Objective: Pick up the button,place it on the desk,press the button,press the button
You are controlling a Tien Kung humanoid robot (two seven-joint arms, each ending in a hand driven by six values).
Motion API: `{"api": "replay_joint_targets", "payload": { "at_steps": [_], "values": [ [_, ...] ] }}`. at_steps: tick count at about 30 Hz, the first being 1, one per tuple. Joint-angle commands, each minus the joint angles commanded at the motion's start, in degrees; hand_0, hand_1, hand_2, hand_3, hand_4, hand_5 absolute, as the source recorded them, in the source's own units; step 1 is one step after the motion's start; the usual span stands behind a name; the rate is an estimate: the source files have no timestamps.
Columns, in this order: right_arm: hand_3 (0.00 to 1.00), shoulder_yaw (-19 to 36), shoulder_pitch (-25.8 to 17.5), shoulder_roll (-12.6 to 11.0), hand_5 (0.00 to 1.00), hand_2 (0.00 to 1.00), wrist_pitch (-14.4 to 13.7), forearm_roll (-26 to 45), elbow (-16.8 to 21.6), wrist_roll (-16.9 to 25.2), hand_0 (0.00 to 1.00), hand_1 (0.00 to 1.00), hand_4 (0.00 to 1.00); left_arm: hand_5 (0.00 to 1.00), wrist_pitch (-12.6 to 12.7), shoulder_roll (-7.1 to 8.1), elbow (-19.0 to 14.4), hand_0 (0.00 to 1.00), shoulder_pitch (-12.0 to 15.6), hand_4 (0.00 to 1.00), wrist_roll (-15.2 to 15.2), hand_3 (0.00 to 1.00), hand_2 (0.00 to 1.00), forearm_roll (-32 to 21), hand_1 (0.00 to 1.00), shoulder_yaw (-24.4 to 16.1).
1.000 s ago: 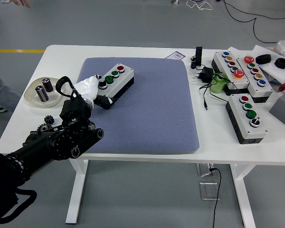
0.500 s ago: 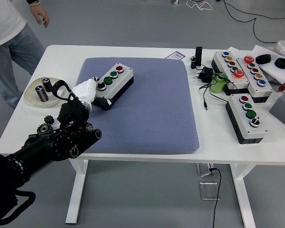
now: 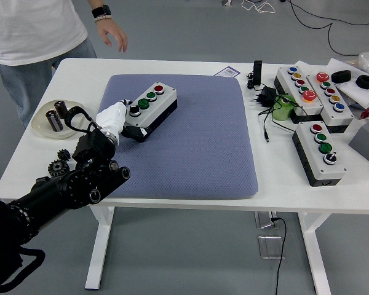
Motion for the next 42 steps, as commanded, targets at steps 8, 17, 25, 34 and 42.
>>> {"api": "replay_joint_targets", "payload": {
  "at_steps": [8,17,25,34,42],
  "values": [
    [0.632,0.26,0.25,0.08,0.24,0.554,-0.04,-0.01,0.0,-0.02,0.642,0.528,0.239,0.002,0.35,0.0,-0.15,0.042,-0.03,0.397,-7.61,0.187,0.121,-2.95,0.096,-0.83],
    [0.632,0.8,0.11,0.27,0.239,0.555,-0.07,-0.26,0.0,-0.14,0.642,0.528,0.239,0.002,-2.55,0.0,0.41,0.036,0.43,0.397,-17.38,0.185,0.115,-6.6,0.092,0.5],
    [0.633,2.01,0.1,0.64,0.24,0.555,-0.04,-1.41,0.0,-0.57,0.644,0.528,0.239,0.002,-7.86,0.0,1.74,0.032,0.99,0.4,-26.21,0.183,0.114,-12.06,0.089,1.39],
    [0.634,1.6,0.3,0.78,0.239,0.557,-0.03,-1.03,0.0,-0.54,0.644,0.529,0.24,0.002,-14.28,0.0,2.86,0.033,1.11,0.405,-33.52,0.185,0.116,-16.27,0.09,1.62],
    [0.633,1.28,0.59,0.86,0.24,0.557,-0.07,-0.5,0.0,-0.41,0.644,0.529,0.24,0.002,-17.52,0.0,2.85,0.036,1.85,0.413,-38.18,0.188,0.12,-17.11,0.093,2.12]
  ]
}}
